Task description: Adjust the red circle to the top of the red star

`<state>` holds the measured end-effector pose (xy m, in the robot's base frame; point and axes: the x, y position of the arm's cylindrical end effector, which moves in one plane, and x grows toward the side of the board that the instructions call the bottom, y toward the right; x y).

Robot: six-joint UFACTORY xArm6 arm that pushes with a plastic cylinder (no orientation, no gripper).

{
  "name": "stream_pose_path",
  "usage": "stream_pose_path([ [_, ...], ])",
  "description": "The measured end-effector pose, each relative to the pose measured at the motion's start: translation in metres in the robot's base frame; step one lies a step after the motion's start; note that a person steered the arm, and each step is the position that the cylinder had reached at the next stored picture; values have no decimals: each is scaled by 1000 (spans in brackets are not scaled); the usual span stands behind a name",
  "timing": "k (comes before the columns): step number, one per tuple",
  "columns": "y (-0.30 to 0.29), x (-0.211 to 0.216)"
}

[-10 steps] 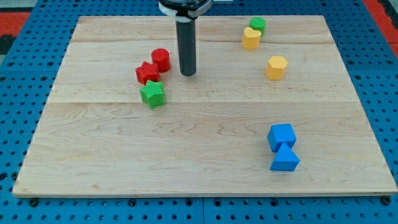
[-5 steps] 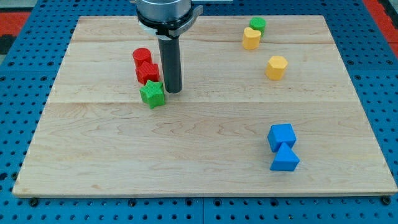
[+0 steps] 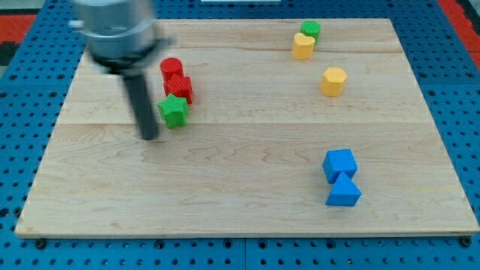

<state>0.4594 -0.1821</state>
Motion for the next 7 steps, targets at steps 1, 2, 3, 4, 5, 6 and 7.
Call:
stream_pose_path([
  [1, -29, -60],
  [2, 16, -115],
  [3, 54, -122],
  [4, 39, -129],
  [5, 92, -191],
  [6, 197, -225],
  [7, 278, -267],
])
